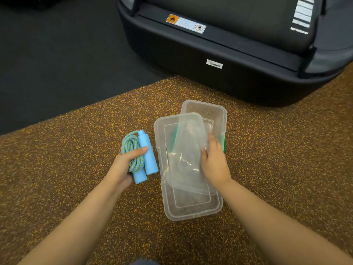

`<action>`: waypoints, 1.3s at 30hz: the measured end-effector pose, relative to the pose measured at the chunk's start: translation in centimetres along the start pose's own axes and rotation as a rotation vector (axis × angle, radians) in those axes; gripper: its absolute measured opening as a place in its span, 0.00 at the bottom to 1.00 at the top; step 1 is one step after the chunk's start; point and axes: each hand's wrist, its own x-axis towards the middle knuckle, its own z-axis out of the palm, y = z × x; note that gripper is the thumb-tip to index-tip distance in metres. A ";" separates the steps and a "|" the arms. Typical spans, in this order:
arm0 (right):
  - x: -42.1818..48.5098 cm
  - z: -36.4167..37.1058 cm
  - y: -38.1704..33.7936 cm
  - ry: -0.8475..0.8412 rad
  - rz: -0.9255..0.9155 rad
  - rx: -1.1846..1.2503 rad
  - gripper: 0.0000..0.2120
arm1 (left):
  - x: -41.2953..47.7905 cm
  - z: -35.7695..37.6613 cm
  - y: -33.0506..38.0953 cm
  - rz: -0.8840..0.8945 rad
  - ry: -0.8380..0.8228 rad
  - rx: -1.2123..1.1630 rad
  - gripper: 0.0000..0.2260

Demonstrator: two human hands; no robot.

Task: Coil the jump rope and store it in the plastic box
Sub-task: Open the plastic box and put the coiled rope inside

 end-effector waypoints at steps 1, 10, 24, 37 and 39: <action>-0.1 0.4 0.2 -0.010 0.005 0.007 0.26 | 0.0 -0.4 -0.1 -0.007 0.010 -0.003 0.21; -0.3 1.2 0.0 0.080 0.028 0.070 0.24 | -0.1 -3.6 -0.9 0.004 0.094 -0.029 0.17; 1.1 -6.7 1.8 0.302 0.146 0.172 0.24 | 2.2 4.0 -0.5 0.053 -0.017 0.228 0.16; -2.2 -12.6 6.9 0.407 0.258 0.235 0.23 | 7.5 14.0 -3.6 0.064 -0.128 0.599 0.12; -2.8 -13.4 7.7 0.422 0.271 0.227 0.23 | 8.3 14.9 -4.5 0.036 -0.109 0.644 0.13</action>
